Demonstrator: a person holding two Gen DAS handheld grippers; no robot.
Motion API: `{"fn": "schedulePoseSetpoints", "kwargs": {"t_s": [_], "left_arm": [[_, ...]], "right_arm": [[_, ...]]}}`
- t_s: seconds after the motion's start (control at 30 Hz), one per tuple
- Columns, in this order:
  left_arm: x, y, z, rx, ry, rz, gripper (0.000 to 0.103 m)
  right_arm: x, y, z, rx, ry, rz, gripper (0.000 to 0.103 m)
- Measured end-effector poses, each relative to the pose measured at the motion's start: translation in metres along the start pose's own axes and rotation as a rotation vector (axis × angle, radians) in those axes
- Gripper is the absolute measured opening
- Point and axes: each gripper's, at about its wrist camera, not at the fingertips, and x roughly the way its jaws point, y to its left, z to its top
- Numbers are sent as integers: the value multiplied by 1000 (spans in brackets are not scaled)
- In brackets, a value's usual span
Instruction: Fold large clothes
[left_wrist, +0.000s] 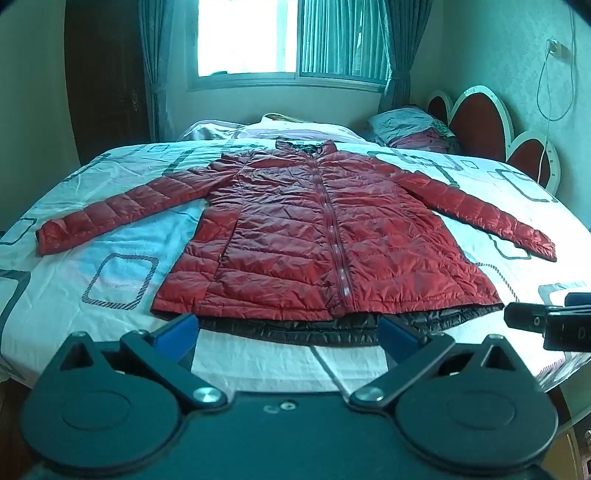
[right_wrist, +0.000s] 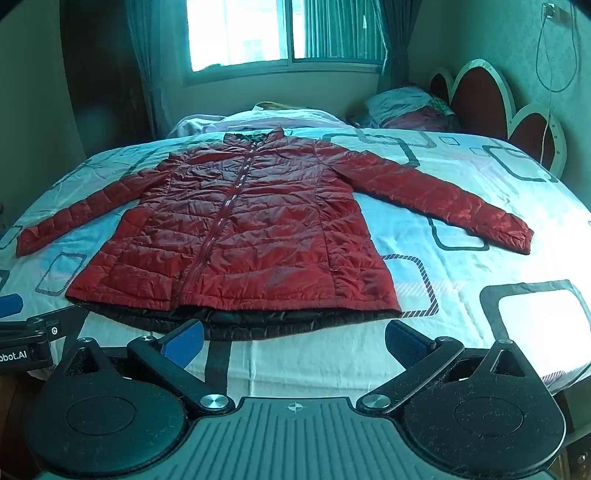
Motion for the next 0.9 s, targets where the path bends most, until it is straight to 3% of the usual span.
{"fn": "schedulePoseSetpoints", "kwargs": {"t_s": [0.9], "left_arm": [[1, 0, 0, 3, -2, 1, 103]], "right_arm": [[1, 4, 2, 5, -6, -3, 103]]}}
